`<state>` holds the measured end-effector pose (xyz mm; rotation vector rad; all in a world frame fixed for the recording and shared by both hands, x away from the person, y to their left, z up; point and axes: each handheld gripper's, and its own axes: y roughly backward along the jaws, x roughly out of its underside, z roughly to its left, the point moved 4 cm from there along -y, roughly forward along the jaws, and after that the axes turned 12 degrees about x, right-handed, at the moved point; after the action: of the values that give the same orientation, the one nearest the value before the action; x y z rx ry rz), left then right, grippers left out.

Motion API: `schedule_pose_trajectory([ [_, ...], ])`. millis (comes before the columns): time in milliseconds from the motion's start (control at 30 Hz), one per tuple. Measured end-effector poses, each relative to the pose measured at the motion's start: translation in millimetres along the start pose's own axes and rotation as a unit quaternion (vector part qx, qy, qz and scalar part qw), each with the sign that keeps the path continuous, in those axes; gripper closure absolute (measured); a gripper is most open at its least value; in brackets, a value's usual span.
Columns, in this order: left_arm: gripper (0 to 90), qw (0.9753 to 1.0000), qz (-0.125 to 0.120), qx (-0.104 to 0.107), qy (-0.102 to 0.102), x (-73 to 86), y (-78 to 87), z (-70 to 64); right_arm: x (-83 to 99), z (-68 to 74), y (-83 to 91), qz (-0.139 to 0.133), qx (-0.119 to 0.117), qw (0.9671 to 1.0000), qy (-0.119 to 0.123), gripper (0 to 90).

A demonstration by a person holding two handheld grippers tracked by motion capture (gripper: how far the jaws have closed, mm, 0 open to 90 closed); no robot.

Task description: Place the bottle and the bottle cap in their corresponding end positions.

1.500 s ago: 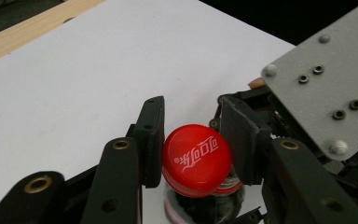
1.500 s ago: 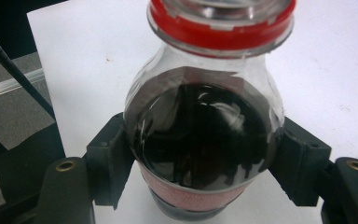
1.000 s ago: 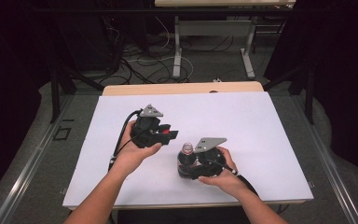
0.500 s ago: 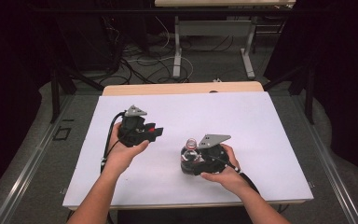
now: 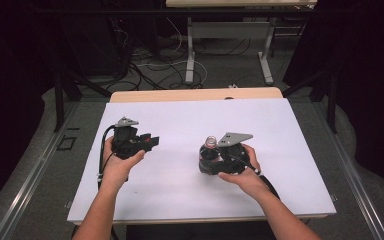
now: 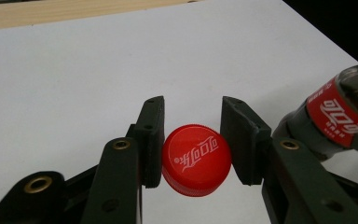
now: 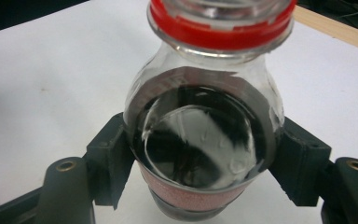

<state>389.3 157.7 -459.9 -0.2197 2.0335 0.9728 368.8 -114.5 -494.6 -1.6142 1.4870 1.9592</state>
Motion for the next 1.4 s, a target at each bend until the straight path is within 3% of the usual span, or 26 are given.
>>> schedule_pose_trajectory([
  [400, 61.1, 0.9998, -0.007, -0.001, 0.017, 9.8, 4.3, 10.3, -33.6, -22.5, -13.3, 0.001, 0.041, 0.9988, -0.027, 29.8],
  [867, 61.2, 0.9998, -0.001, 0.003, 0.019, 14.1, 5.3, 14.1, -67.8, -51.3, -51.1, 0.004, 0.08, 0.9953, -0.054, 29.8],
  [1033, 61.1, 0.9998, 0.0, 0.004, 0.017, 14.4, 4.4, 13.0, -71.3, -56.6, -69.0, 0.003, 0.087, 0.9943, -0.062, 29.7],
  [1400, 61.1, 0.9998, 0.006, 0.007, 0.019, 15.7, 1.5, 12.2, -59.5, -55.8, -101.7, 0.024, 0.102, 0.9919, -0.071, 29.7],
])
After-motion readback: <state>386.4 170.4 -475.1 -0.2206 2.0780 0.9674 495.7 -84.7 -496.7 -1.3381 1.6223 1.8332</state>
